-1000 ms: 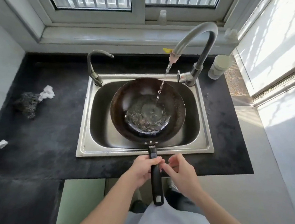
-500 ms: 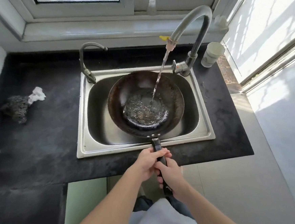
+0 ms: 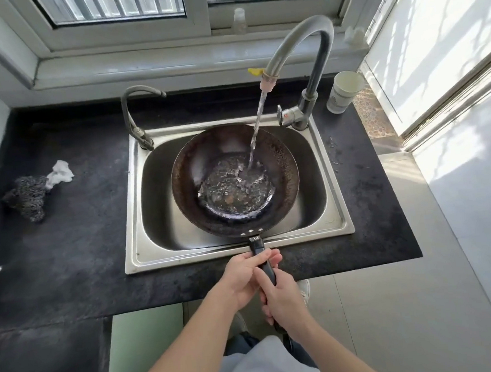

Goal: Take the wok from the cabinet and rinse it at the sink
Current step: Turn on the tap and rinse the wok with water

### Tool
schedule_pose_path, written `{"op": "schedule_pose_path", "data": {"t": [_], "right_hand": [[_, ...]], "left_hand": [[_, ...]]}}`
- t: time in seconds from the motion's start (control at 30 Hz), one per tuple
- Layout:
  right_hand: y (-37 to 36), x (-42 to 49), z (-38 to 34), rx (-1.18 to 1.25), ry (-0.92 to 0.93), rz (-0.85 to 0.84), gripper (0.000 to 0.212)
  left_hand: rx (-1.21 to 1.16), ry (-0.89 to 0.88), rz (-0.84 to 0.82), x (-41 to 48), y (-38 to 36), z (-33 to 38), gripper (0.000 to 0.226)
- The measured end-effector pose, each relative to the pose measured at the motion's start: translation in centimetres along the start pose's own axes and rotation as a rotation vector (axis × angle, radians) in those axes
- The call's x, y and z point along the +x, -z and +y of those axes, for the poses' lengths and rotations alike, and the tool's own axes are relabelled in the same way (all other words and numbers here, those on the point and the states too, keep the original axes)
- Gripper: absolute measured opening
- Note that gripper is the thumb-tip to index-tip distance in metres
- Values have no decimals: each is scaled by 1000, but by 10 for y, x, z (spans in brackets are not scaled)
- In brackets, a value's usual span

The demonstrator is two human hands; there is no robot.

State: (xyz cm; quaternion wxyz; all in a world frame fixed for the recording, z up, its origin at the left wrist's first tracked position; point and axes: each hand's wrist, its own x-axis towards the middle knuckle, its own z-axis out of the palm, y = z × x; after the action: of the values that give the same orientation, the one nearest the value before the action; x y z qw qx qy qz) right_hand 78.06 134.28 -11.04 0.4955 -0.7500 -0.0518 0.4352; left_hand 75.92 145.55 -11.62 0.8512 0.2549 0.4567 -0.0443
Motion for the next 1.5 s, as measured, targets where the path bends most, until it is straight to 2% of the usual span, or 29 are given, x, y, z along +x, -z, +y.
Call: {"op": "schedule_pose_path", "data": {"t": [0.2, 0.57, 0.83, 1.13, 1.5], "right_hand": [[11, -8, 13, -79, 13, -7, 33], [32, -21, 3, -117, 1, 45, 37], [41, -28, -3, -175, -89, 70, 34], [42, -27, -16, -101, -74, -17, 32], [22, -30, -14, -164, -11, -129, 31]], "left_hand": [[-32, -41, 34, -6, -5, -16, 28], [-93, -106, -80, -15, -26, -24, 29], [-64, -125, -106, -23, -34, -32, 30], [-20, -204, -36, -23, -33, -25, 11], [13, -264, 78, -36, -1, -24, 21]]}}
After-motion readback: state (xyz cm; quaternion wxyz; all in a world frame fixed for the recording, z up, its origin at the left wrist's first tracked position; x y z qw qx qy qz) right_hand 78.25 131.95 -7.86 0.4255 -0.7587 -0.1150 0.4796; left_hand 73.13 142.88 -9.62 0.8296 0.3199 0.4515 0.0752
